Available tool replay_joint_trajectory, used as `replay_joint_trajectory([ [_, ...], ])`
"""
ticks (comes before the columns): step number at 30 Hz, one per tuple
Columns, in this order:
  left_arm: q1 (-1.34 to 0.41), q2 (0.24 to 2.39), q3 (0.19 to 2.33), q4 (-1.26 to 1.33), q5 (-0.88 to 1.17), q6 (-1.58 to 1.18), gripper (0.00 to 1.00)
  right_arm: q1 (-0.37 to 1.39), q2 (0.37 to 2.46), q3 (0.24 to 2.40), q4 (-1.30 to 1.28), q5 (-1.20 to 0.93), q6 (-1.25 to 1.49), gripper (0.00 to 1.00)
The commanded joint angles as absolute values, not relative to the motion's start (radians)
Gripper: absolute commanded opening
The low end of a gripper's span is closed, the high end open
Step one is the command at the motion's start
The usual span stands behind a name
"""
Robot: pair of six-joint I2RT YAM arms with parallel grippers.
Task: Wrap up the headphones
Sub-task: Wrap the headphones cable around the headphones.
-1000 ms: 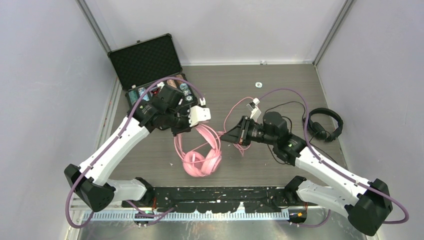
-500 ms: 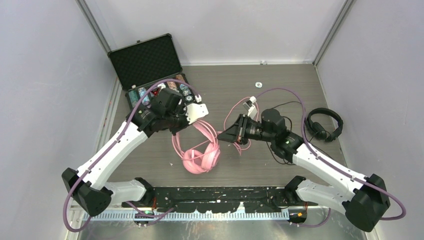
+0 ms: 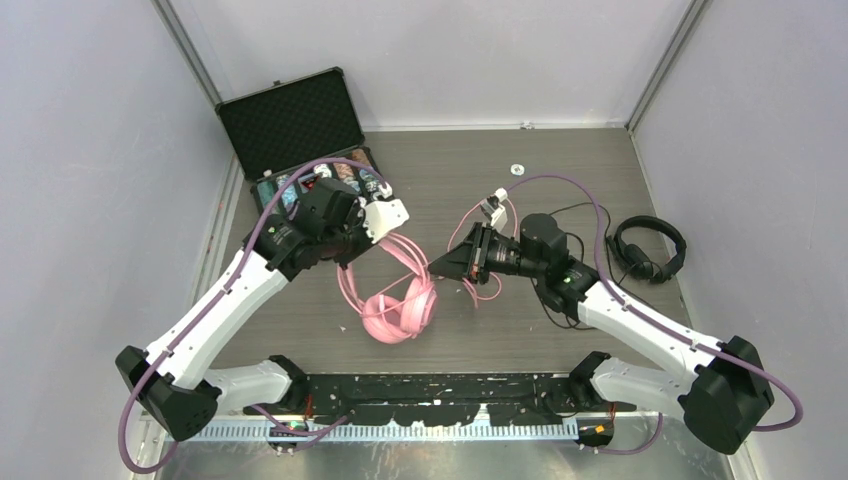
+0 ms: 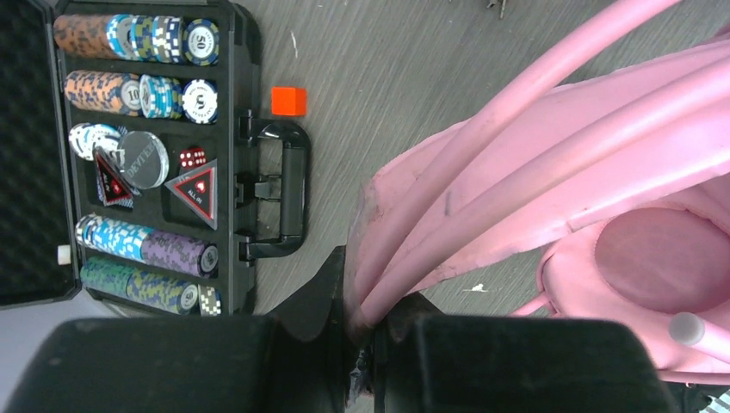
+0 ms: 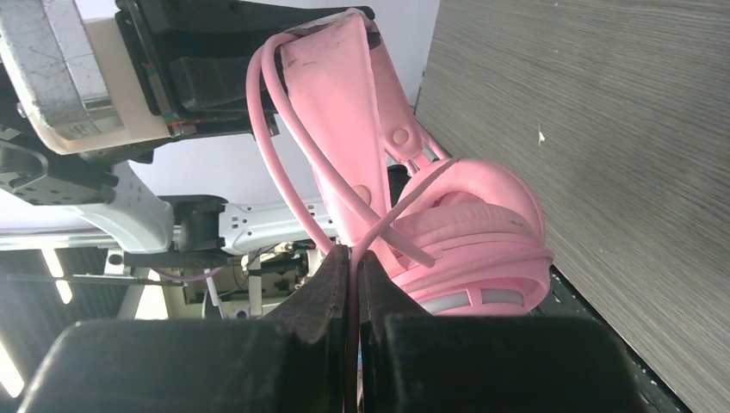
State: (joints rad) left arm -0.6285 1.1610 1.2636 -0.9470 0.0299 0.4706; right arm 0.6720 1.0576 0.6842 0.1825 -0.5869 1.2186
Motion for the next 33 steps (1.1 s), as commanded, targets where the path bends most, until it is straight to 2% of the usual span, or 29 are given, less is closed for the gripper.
replay_joint_trajectory([
  [1, -0.619, 1.139, 1.260, -0.986, -0.107, 0.434, 0.00, 0.665, 1.017, 0.693, 0.342, -0.634, 1.246, 0.04],
  [14, -0.619, 1.156, 1.255, -0.976, -0.133, 0.372, 0.00, 0.693, 1.114, 0.707, 0.480, -0.692, 1.301, 0.08],
  [33, -0.619, 1.201, 1.339, -1.026, -0.169, 0.081, 0.00, 0.743, 1.170, 0.738, 0.575, -0.695, 1.349, 0.14],
])
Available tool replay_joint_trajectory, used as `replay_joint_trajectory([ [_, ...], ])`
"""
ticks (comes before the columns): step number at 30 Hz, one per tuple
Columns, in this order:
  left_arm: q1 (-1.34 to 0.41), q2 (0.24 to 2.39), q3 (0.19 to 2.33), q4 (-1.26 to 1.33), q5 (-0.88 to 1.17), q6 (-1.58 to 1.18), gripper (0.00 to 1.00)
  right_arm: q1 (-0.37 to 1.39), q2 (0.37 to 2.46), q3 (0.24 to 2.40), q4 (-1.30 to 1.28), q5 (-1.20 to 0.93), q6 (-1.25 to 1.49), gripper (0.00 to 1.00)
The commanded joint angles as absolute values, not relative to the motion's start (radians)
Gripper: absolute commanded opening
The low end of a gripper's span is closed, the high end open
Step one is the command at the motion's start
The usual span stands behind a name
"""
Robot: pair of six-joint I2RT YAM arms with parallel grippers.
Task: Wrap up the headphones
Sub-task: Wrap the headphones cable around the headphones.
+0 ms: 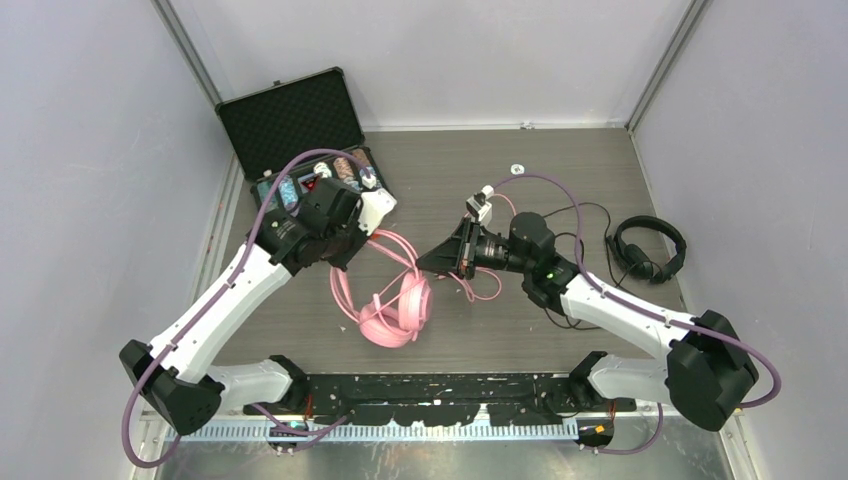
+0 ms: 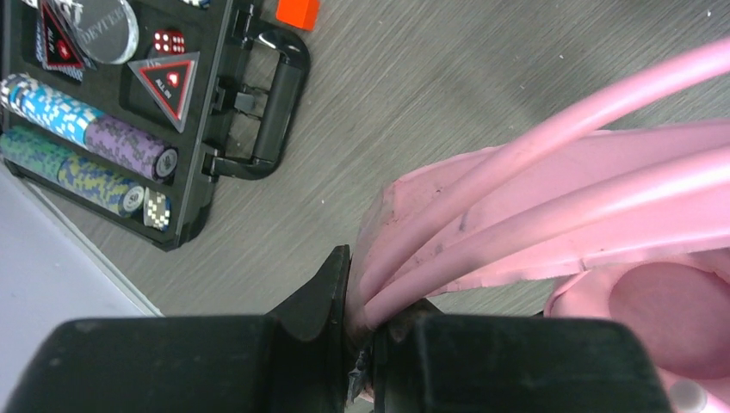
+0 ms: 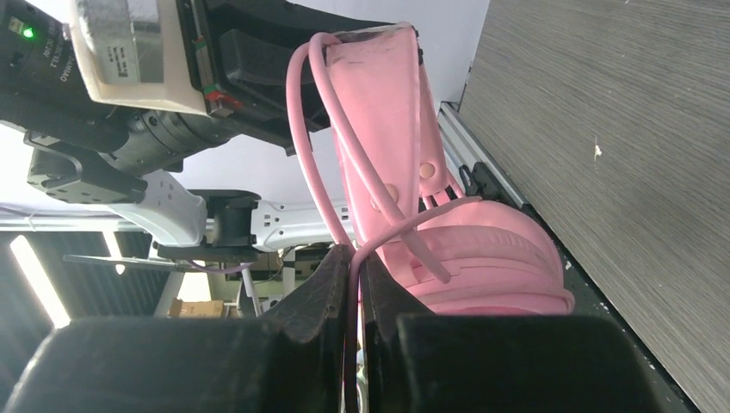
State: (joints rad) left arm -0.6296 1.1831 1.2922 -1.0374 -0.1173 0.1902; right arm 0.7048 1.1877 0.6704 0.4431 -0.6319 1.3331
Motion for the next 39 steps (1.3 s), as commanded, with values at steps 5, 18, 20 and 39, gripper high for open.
replay_joint_trajectory([
  [5, -0.619, 1.202, 1.317, -1.008, -0.168, 0.082, 0.00, 0.750, 1.183, 0.738, 0.582, -0.708, 1.360, 0.15],
  [18, -0.618, 1.079, 1.214, -0.856, -0.055, 0.383, 0.00, 0.738, 1.103, 0.728, 0.478, -0.759, 1.322, 0.09],
  [20, -0.619, 1.071, 1.221, -0.840, -0.050, 0.408, 0.00, 0.739, 1.091, 0.729, 0.434, -0.764, 1.296, 0.04],
  [39, -0.620, 1.156, 1.310, -0.874, -0.163, 0.271, 0.00, 0.780, 1.164, 0.721, 0.596, -0.788, 1.386, 0.13],
])
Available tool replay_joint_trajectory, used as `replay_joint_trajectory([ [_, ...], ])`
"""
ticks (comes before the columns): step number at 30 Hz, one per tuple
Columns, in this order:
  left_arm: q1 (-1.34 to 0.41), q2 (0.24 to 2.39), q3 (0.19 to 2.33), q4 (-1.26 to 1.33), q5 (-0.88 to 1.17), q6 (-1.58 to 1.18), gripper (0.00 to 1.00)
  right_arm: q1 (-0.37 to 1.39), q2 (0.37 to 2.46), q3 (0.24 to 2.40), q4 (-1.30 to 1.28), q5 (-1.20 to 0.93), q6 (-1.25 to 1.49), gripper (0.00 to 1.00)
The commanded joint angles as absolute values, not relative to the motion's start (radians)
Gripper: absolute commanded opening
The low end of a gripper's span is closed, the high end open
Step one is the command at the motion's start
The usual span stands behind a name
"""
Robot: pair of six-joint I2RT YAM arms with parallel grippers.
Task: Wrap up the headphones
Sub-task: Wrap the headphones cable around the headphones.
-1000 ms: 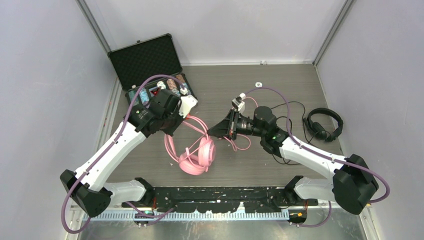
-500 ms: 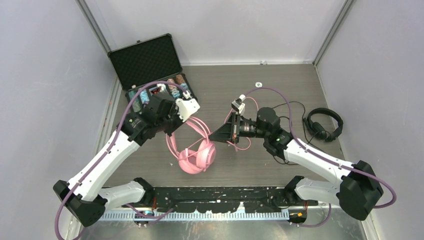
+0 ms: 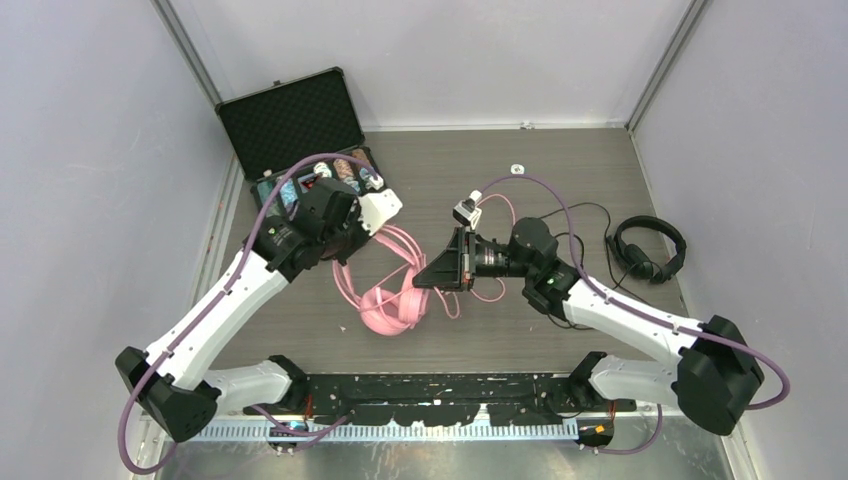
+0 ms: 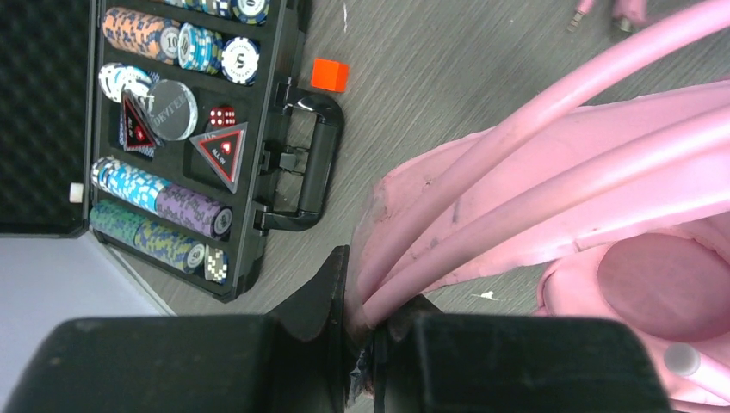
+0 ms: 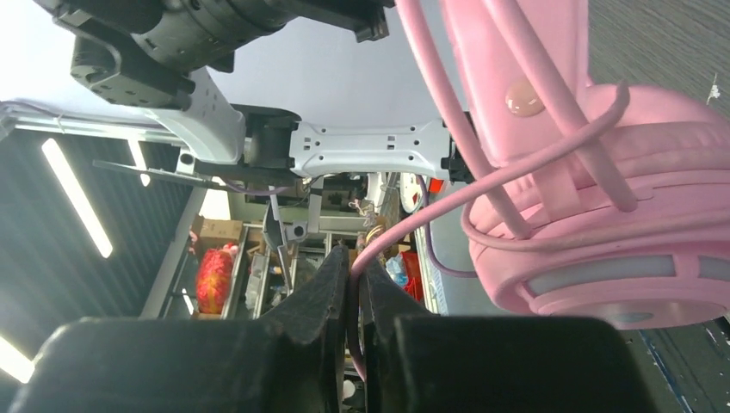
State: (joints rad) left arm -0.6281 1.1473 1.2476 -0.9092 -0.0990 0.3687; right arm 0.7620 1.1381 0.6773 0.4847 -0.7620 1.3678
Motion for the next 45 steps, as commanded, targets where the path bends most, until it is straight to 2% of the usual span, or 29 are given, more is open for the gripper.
replay_joint_trajectory([
  [1, -0.620, 1.163, 1.317, -0.882, -0.176, 0.241, 0.00, 0.781, 1.177, 0.718, 0.604, -0.778, 1.387, 0.12],
  [10, -0.619, 1.176, 1.359, -0.942, -0.327, -0.135, 0.00, 0.792, 1.231, 0.768, 0.623, -0.713, 1.346, 0.12],
  [20, -0.619, 1.106, 1.361, -0.947, -0.437, -0.431, 0.00, 0.838, 1.195, 0.835, 0.367, -0.587, 1.117, 0.13],
  [34, -0.620, 1.081, 1.350, -0.958, -0.497, -0.628, 0.00, 0.907, 1.157, 0.864, 0.234, -0.477, 0.987, 0.16],
  [45, -0.617, 1.008, 1.316, -0.860, -0.413, -0.738, 0.00, 0.954, 1.144, 0.828, 0.181, -0.362, 0.826, 0.17],
])
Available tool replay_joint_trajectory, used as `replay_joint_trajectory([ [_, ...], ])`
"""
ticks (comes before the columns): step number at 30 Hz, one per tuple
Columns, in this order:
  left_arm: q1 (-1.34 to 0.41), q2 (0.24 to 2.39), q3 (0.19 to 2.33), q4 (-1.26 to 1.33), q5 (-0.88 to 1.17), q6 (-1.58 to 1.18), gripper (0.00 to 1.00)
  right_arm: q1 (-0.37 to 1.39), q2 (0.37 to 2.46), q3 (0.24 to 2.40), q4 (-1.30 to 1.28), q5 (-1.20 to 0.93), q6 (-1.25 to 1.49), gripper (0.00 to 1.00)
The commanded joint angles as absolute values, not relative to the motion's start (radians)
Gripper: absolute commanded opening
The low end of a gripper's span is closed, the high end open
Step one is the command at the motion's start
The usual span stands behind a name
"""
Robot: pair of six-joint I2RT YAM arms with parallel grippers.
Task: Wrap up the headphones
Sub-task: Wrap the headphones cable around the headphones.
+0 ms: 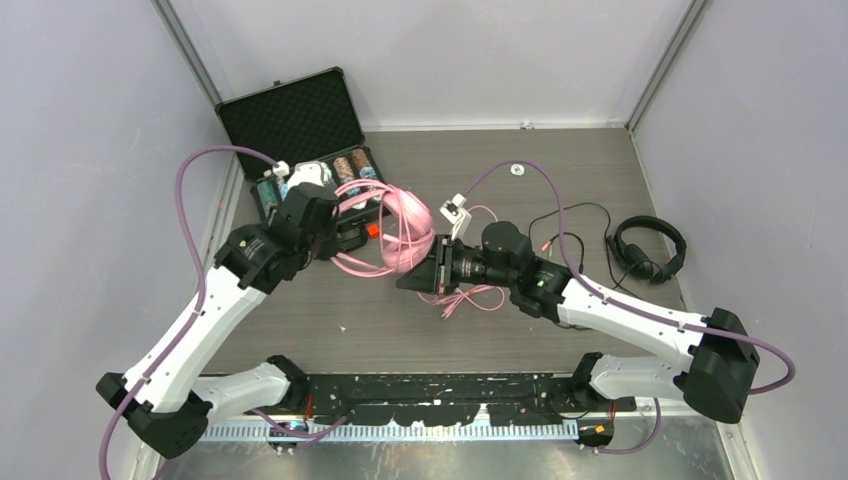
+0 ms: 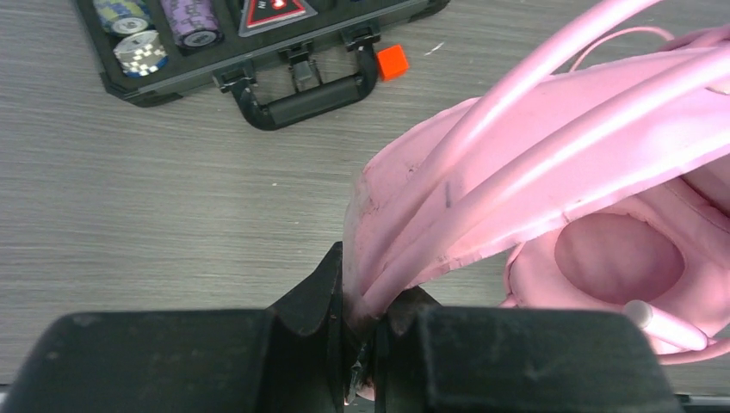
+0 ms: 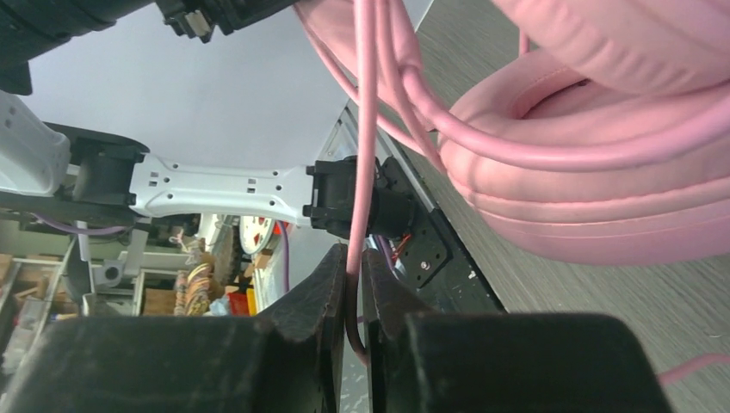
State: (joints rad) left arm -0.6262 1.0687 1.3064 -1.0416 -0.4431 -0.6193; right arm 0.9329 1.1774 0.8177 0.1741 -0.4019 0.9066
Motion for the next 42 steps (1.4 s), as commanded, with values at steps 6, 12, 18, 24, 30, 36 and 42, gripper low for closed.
replay_joint_trajectory([
  [6, -0.617, 0.958, 1.285, -0.775, -0.355, -0.826, 0.00, 0.996, 1.136, 0.805, 0.197, -0.304, 0.747, 0.18],
  [12, -0.617, 0.941, 1.298, -0.754, -0.303, -0.886, 0.00, 1.012, 1.098, 0.726, 0.288, -0.255, 0.653, 0.18],
  [18, -0.617, 0.931, 1.309, -0.741, -0.258, -0.925, 0.00, 1.021, 1.068, 0.596, 0.480, -0.224, 0.583, 0.19],
  [24, -0.617, 0.930, 1.316, -0.733, -0.222, -0.947, 0.00, 1.023, 1.112, 0.506, 0.638, -0.202, 0.529, 0.22],
  [30, -0.617, 0.930, 1.330, -0.723, -0.192, -0.964, 0.00, 1.022, 1.192, 0.427, 0.864, -0.181, 0.514, 0.28],
  [36, -0.617, 0.930, 1.336, -0.706, -0.157, -0.986, 0.00, 1.021, 1.308, 0.408, 0.993, -0.168, 0.489, 0.33],
  [42, -0.618, 0.929, 1.339, -0.705, -0.141, -0.994, 0.00, 1.021, 1.419, 0.363, 1.183, -0.137, 0.464, 0.38],
])
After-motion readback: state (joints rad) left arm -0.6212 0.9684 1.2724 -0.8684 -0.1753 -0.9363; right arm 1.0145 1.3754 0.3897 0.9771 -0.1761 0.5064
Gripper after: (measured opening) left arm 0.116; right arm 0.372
